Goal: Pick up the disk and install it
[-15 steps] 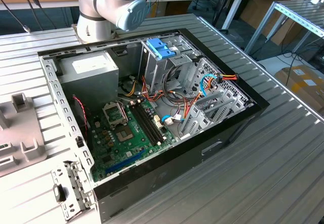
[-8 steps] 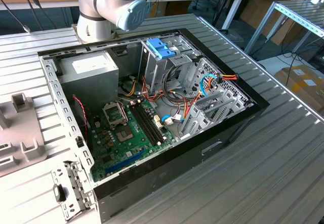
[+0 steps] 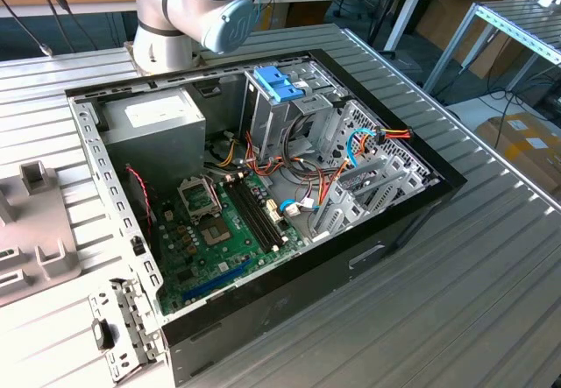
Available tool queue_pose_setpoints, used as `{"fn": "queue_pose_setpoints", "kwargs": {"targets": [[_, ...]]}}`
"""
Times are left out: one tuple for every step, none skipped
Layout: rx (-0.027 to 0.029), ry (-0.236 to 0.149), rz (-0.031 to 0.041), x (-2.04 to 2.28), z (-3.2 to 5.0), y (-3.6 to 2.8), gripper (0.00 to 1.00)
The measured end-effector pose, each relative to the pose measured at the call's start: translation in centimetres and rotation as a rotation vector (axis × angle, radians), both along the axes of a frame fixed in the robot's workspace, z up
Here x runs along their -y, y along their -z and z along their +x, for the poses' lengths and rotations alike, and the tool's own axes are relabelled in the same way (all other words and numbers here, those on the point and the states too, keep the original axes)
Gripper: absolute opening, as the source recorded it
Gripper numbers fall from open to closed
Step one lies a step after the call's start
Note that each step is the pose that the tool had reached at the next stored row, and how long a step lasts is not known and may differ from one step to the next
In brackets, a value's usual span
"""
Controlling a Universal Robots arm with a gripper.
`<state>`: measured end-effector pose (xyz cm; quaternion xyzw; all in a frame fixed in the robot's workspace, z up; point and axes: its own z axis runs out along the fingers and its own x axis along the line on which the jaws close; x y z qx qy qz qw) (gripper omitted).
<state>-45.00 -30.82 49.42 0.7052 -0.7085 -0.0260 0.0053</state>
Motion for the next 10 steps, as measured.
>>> {"fn": "queue_pose_setpoints", "kwargs": {"targets": [[-0.0001, 0.0, 0.0, 0.02, 0.0, 0.0, 0.37], [-0.0001, 0.0, 0.0, 0.04, 0.0, 0.0, 0.37], [-0.0001, 0.0, 0.0, 0.06, 0.0, 0.0, 0.37], [0.0, 0.0, 0.0, 0.09, 0.0, 0.0, 0.37], [0.0, 0.0, 0.0, 0.1, 0.0, 0.0, 0.37], [-0.0001, 0.0, 0.0, 0.13, 0.0, 0.0, 0.37], [-0.0001, 0.0, 0.0, 0.14, 0.0, 0.0, 0.37], [0.0, 0.0, 0.0, 0.16, 0.0, 0.01, 0.37], [-0.0001, 0.0, 0.0, 0.18, 0.0, 0.01, 0.37], [0.0, 0.0, 0.0, 0.2, 0.0, 0.01, 0.37]]}}
